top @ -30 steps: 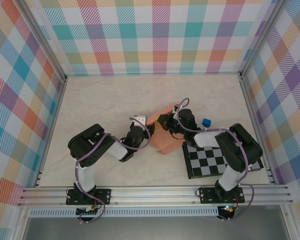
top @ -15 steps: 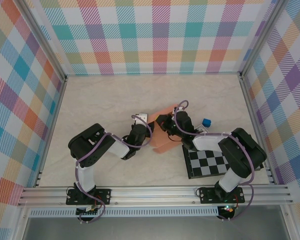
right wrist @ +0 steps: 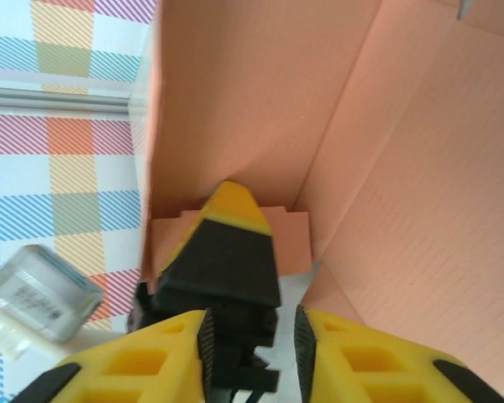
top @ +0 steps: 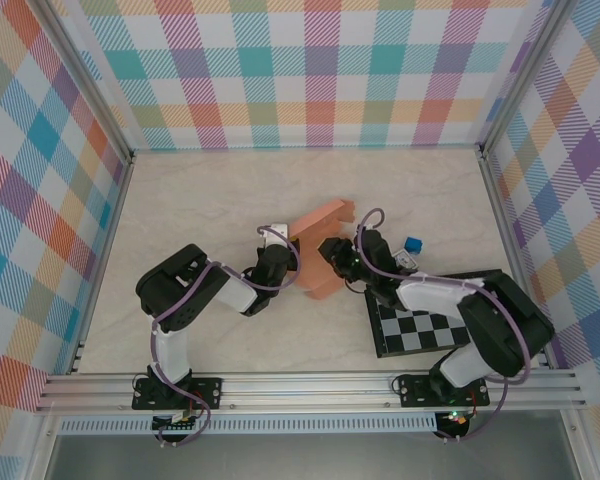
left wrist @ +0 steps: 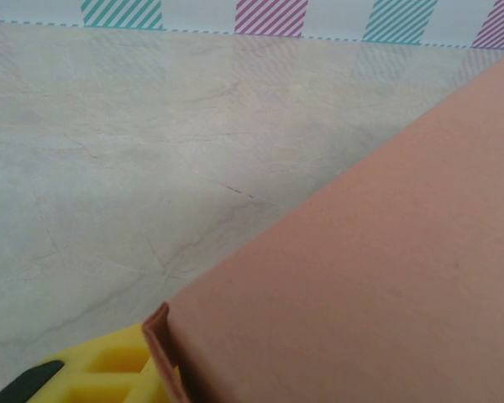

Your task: Fold the paper box

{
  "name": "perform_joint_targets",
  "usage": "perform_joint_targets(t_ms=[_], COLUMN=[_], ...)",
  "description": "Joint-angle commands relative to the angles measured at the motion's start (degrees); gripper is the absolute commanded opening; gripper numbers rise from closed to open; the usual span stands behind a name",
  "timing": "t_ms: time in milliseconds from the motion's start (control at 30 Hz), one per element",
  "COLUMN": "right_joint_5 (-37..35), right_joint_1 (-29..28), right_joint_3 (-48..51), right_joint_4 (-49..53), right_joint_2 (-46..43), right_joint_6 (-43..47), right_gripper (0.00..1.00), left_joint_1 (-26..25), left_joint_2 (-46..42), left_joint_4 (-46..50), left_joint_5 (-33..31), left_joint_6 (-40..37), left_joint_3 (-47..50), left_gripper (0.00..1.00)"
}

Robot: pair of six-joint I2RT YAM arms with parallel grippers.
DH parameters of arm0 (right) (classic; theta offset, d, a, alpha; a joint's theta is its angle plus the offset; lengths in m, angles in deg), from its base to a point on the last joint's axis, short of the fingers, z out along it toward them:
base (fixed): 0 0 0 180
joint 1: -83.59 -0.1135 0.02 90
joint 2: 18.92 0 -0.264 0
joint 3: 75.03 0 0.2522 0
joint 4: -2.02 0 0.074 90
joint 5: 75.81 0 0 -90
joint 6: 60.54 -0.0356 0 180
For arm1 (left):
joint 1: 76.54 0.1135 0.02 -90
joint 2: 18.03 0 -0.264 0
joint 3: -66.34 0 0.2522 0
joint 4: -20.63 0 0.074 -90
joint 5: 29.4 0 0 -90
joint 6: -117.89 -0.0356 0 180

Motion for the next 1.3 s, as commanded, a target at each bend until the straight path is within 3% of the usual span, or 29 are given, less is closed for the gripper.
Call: perform_joint_targets(t_ms=[0, 133, 233, 467, 767, 967, 1100, 1267], right_joint_5=[-1.2, 3.7, 4.3, 5.8, 6.8, 7.5, 7.2, 6.8], right_joint_1=[1.5, 5.9, 7.5, 7.7, 7.9, 8.0, 8.0, 8.0], right_joint_3=[-2.0, -8.3, -12.3, -17.9, -21.4, -21.8, -21.8, -24.2], right_joint_4=[11.4, 21.5, 25.5, 26.5, 27.9, 28.1, 28.8, 34.2], right_joint_2=[-5.6, -6.6, -6.1, -1.6, 0.8, 1.2, 0.1, -1.0], right_joint_6=[7.2, 16.9, 19.1, 17.2, 17.3, 16.2, 16.2, 19.3], right_gripper=[0.39, 0.41, 0.41, 0.41, 0.44, 0.47, 0.47, 0.47], left_joint_1=[0.2, 0.2, 0.1, -1.3, -2.1, -1.1, -0.5, -0.3], left_joint_2=[-0.4, -1.3, -2.8, -8.8, -17.1, -15.8, -13.0, -18.1], left_joint_4=[0.6, -0.4, -1.8, 2.5, 6.3, 1.6, -6.4, -6.3], left_joint_5=[0.0, 2.7, 7.4, 12.3, 8.2, 11.8, 14.4, 19.2], left_joint_6=[-0.1, -0.6, -2.2, -5.2, -6.7, -8.4, -9.0, -9.3], left_joint_3=[-1.1, -0.9, -0.9, -2.7, 3.6, 8.9, 11.7, 11.6], left_gripper=[0.38, 0.5, 0.57, 0.62, 0.7, 0.74, 0.76, 0.8])
